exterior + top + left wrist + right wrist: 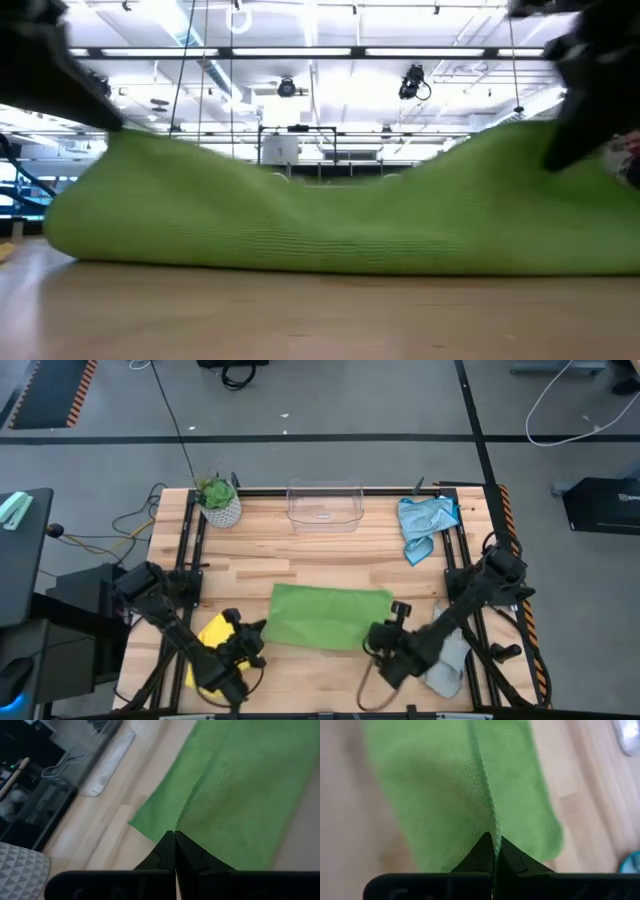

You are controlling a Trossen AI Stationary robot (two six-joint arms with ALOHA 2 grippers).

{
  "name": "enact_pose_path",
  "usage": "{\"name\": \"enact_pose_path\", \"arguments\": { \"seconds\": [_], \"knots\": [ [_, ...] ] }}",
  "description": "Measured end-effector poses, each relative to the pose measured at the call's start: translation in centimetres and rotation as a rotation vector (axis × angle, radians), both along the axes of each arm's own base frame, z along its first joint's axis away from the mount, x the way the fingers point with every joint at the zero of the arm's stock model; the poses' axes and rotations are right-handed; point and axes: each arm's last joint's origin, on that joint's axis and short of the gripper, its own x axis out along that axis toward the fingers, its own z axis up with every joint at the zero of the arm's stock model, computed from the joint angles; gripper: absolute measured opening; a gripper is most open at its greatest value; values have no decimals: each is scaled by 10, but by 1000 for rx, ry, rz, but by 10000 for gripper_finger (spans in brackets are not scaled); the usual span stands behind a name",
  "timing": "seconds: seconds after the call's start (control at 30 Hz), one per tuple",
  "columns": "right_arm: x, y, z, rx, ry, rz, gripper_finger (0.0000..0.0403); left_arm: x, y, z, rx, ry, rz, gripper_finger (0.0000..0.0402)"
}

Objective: Fold microfiber towels
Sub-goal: Fold the green microfiber cloth

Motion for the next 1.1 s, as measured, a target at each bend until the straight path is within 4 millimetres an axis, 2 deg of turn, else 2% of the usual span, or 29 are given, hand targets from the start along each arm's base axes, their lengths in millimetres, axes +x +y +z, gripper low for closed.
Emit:
{"name": "enact_pose_path", "arguments": {
  "seconds": [0.13,0.3,0.5,0.6,0.7,0.87,1.1],
  "knots": [
    [11,-16,0,-10,18,-42,8,13,13,0,22,26,42,3],
    [10,-27,-6,-9,88,-70,6,23,24,0,58,75,56,3],
    [0,-54,-39,18,170,-167,6,29,44,-20,33,96,51,2],
    [-6,-62,-47,25,206,-205,6,24,55,-26,-26,123,27,2],
    [-7,-66,-45,48,207,-218,5,19,66,-16,-90,109,2,2],
    [-1,-77,-29,89,158,-224,6,5,92,-3,-222,46,-8,2],
    [11,-98,-23,129,163,-198,7,-2,125,-19,-401,-61,-50,2]
  ]
}}
